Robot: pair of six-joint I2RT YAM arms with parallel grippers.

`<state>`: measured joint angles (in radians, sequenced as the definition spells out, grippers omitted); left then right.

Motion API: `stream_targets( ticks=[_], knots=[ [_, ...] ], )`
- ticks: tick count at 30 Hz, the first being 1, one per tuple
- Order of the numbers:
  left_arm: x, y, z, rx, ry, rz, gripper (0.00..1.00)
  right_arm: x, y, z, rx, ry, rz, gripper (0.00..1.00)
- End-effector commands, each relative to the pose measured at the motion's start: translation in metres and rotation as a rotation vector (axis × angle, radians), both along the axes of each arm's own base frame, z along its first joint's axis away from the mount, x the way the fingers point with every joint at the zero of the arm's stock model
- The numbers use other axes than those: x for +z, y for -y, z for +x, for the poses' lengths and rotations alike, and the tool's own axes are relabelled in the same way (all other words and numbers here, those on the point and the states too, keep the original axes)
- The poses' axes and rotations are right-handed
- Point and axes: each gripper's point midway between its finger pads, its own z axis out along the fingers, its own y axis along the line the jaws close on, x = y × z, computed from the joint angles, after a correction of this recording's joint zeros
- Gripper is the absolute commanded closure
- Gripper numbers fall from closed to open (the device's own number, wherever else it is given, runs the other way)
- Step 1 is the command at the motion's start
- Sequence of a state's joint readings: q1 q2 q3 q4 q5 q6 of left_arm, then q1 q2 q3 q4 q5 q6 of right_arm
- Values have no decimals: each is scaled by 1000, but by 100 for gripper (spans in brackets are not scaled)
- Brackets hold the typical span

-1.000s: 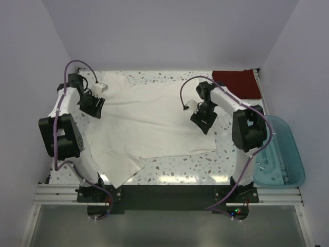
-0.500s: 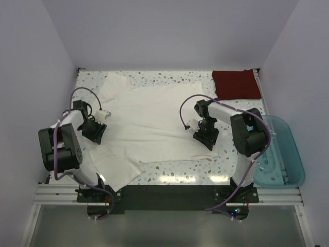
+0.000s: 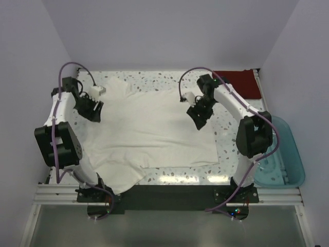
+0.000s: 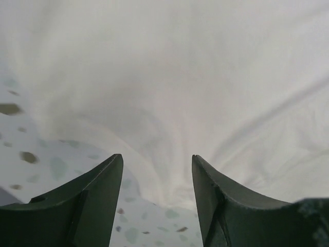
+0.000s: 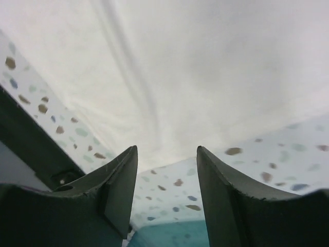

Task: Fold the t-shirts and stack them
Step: Fold the tshirt

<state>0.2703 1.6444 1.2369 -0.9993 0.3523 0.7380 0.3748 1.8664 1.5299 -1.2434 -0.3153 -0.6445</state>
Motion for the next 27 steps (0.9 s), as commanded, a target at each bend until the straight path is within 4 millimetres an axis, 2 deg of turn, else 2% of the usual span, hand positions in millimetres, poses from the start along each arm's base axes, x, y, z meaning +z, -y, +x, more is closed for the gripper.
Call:
stream_targets(
  ticks=[1, 2, 3, 4, 5, 6, 7, 8, 9, 10, 11, 12, 13, 14, 16, 18, 19, 20, 23, 27],
  knots=[
    [66, 5, 95, 43, 261, -138, 39, 19, 2, 72, -113, 147, 57, 47],
    [72, 4, 111, 56, 291, -150, 39, 35, 0, 107, -127, 256, 73, 47],
    [77, 2, 126, 76, 319, -159, 38, 35, 3, 126, -149, 297, 63, 48],
    [68, 0, 142, 128, 303, -186, 38, 35, 14, 147, -182, 350, 28, 48],
    [86, -7, 169, 140, 393, -181, 38, 35, 12, 182, -201, 429, 35, 48],
    [89, -10, 183, 162, 418, -186, 38, 36, 15, 199, -229, 470, 31, 48],
    [76, -11, 196, 205, 396, -215, 38, 36, 23, 216, -256, 513, 16, 48],
    [92, -16, 219, 215, 471, -213, 38, 45, 23, 243, -276, 597, 34, 48],
    [92, -18, 230, 237, 486, -220, 38, 34, 24, 257, -293, 610, 30, 48],
    [79, -20, 241, 278, 465, -245, 37, 30, 26, 268, -303, 628, 37, 49],
    [92, -23, 257, 284, 522, -252, 37, 39, 23, 288, -310, 698, 57, 50],
    [91, -23, 265, 294, 531, -259, 37, 25, 24, 298, -323, 703, 54, 52],
    [80, -24, 274, 319, 518, -272, 37, 24, 24, 307, -329, 729, 59, 52],
    [85, -25, 284, 321, 550, -271, 37, 28, 21, 321, -334, 782, 76, 53],
    [78, -26, 294, 337, 557, -278, 37, 14, 20, 334, -342, 801, 80, 53],
    [71, -25, 296, 342, 550, -280, 36, 17, 20, 352, -362, 863, 87, 51],
    [65, -24, 297, 345, 542, -283, 36, 7, 21, 356, -363, 861, 84, 50],
    [61, -24, 298, 346, 539, -280, 36, 11, 20, 364, -365, 889, 93, 50],
    [49, -25, 300, 356, 526, -276, 35, 4, 20, 372, -362, 894, 104, 51],
    [46, -22, 307, 354, 534, -279, 34, -12, 24, 369, -344, 867, 99, 52]
  ],
)
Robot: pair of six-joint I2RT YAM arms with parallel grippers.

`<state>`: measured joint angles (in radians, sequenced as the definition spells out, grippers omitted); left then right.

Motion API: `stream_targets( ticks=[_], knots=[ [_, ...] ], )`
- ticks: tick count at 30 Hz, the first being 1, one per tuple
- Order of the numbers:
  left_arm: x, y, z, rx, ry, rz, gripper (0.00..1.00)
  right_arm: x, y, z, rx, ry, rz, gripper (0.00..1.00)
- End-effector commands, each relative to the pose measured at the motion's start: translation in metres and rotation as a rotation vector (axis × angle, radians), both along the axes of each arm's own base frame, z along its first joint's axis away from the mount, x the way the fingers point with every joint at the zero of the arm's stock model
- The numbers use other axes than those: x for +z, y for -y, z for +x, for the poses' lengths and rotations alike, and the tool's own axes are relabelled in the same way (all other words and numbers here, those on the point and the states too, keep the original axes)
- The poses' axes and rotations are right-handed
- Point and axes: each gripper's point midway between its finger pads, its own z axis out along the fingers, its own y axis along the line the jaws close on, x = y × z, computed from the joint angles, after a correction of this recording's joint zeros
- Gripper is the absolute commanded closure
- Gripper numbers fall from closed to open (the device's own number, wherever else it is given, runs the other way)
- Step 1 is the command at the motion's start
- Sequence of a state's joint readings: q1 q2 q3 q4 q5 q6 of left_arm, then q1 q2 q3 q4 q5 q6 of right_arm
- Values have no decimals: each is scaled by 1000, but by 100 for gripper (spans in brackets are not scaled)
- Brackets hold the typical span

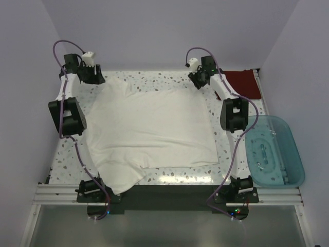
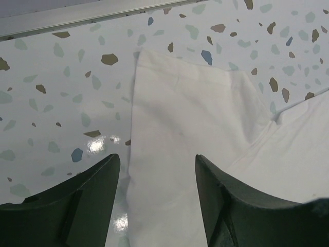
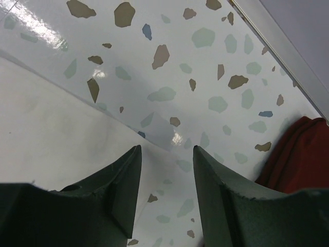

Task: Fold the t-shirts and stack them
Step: Fold the tshirt

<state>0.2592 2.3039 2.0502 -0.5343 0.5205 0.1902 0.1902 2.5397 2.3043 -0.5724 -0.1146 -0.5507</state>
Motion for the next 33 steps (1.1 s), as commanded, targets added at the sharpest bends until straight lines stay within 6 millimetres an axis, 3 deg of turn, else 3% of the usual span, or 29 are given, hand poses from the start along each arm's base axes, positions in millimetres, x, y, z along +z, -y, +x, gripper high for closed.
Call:
stream_targets(
  ticks=[1, 10, 22, 25, 26, 28, 33],
  knots=[
    [16, 4, 24, 5, 81, -2, 34, 25, 0, 20, 9, 93, 36, 52],
    [16, 13, 36, 0, 109, 21, 32, 1, 5, -2, 10, -35, 103, 47],
    [-12, 2, 50, 61, 84, 43, 26, -31, 2, -7, 25, -100, 130, 56],
    [-20, 0, 57, 78, 87, 39, 26, -34, 2, -8, 35, -112, 123, 76],
    [-21, -1, 60, 86, 92, 40, 26, -35, 3, -9, 34, -119, 125, 89],
    [-24, -4, 69, 105, 111, 38, 26, -36, 4, -11, 36, -124, 123, 100],
    [-38, -5, 85, 115, 134, 90, 30, -28, 3, -12, 48, -113, 126, 100]
  ],
)
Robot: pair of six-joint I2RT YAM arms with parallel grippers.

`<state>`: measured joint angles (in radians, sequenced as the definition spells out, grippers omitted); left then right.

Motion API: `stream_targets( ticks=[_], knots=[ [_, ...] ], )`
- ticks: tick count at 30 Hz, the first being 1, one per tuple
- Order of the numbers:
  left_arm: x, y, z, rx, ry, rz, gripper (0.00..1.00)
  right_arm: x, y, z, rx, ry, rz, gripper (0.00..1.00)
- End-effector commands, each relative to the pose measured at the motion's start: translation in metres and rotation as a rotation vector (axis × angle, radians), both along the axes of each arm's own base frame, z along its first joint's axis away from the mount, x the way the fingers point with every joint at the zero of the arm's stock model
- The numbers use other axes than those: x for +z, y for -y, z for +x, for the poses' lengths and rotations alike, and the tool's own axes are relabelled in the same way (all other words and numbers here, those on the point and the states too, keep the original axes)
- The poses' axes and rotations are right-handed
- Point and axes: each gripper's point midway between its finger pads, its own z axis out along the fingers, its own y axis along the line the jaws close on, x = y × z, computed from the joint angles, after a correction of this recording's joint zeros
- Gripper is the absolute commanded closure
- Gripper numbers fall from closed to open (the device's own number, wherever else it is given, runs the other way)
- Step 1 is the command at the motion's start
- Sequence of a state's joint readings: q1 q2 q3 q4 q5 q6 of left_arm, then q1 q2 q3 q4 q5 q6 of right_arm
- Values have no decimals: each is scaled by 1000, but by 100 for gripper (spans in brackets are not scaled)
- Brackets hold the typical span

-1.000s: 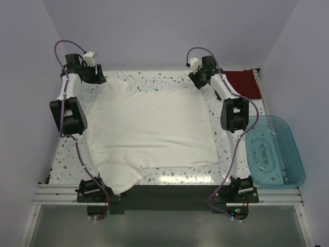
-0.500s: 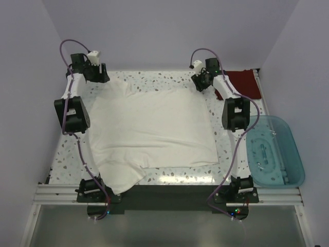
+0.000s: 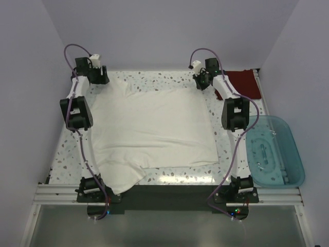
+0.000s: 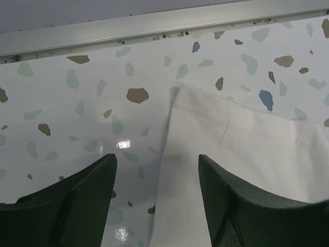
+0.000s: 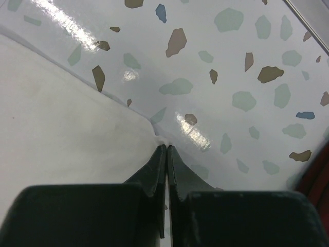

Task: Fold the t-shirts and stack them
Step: Fold the tshirt

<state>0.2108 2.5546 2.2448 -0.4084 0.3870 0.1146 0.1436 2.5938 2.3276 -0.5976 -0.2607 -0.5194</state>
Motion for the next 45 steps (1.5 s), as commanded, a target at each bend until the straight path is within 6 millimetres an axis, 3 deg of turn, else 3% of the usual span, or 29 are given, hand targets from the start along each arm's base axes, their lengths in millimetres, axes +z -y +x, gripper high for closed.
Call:
stream_targets(
  ticks=[1, 11, 16, 20, 27, 35, 41, 45],
  knots=[
    [20, 0, 28, 15, 109, 55, 31, -2, 0, -7, 23, -29, 8, 100],
    [-6, 21, 29, -48, 82, 55, 38, 8, 3, -9, 17, -16, -8, 100],
    [-4, 24, 33, -64, 100, 49, 55, 14, 3, -8, 12, -6, -4, 100],
    [15, 24, 38, -70, 155, 55, 71, 25, 3, -6, 12, 14, -3, 100],
    [85, 37, 43, -154, 332, 65, 100, 58, -1, -4, 8, 66, 29, 100],
    [133, 44, 11, -252, 403, 65, 100, 91, 0, -13, 27, 107, 36, 100],
    [147, 38, -24, -294, 398, 57, 100, 110, 4, -28, 59, 116, 27, 100],
    [154, 31, -49, -324, 387, 35, 100, 111, 9, -42, 81, 98, 17, 100]
  ],
)
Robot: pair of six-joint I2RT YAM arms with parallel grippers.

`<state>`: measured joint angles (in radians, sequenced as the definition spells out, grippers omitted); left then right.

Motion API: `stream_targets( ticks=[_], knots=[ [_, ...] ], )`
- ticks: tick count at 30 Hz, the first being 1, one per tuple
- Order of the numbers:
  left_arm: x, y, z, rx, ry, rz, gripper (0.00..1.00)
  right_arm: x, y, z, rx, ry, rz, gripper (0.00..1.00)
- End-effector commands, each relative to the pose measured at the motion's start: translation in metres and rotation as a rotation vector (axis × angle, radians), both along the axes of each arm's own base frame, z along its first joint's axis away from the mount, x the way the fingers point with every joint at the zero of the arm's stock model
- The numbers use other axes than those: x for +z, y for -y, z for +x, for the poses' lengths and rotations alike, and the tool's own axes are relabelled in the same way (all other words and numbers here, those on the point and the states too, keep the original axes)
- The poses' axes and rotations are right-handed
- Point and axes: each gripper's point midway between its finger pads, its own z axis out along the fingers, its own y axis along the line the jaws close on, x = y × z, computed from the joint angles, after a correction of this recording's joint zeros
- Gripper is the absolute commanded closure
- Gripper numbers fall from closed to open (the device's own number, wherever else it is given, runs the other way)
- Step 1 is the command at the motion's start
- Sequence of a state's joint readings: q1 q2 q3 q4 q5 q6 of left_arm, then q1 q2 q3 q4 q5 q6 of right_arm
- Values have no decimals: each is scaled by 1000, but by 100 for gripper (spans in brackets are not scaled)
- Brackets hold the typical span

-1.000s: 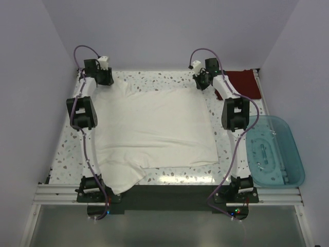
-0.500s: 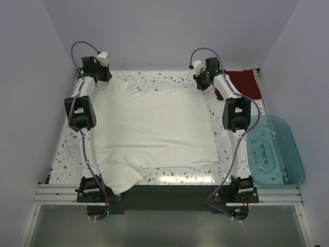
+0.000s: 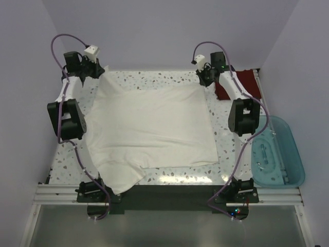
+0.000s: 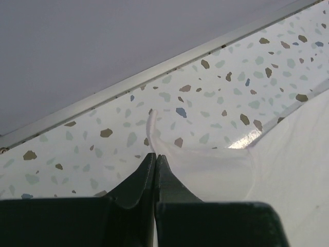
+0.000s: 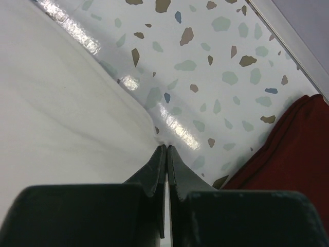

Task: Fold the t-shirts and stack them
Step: Fold the tshirt

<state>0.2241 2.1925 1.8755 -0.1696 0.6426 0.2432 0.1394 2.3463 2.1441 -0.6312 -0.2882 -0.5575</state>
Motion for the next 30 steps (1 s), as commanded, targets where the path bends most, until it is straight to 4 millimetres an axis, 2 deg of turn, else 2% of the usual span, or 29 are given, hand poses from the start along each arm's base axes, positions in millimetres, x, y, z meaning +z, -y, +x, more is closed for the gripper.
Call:
stream_targets(
  ticks=[1, 12, 13, 14, 19, 20, 24, 25, 26, 30],
  knots=[
    [38, -3, -20, -70, 87, 24, 100, 39, 7, -11, 49, 53, 7, 100],
    [47, 13, -106, -120, 41, 95, 100, 42, 9, -45, 155, 13, -21, 100],
    [56, 12, -114, -114, 53, 110, 100, 42, 9, -48, 171, 10, -28, 100],
    [46, 14, -125, -113, 18, 107, 100, 41, 9, -50, 181, 8, -31, 100],
    [40, 18, -163, -96, -14, 152, 100, 35, 11, -66, 244, -25, -59, 100],
    [37, 20, -176, -99, -27, 165, 100, 36, 12, -68, 254, -27, -65, 100],
    [21, 22, -207, -102, -80, 210, 100, 27, 19, -82, 301, -50, -99, 100],
    [24, 22, -214, -101, -64, 231, 100, 24, 21, -85, 317, -54, -112, 100],
    [10, 22, -223, -99, -95, 234, 100, 25, 22, -87, 327, -54, -122, 100],
    [-15, 22, -245, -89, -143, 272, 100, 6, 26, -109, 387, -112, -150, 100]
  ],
)
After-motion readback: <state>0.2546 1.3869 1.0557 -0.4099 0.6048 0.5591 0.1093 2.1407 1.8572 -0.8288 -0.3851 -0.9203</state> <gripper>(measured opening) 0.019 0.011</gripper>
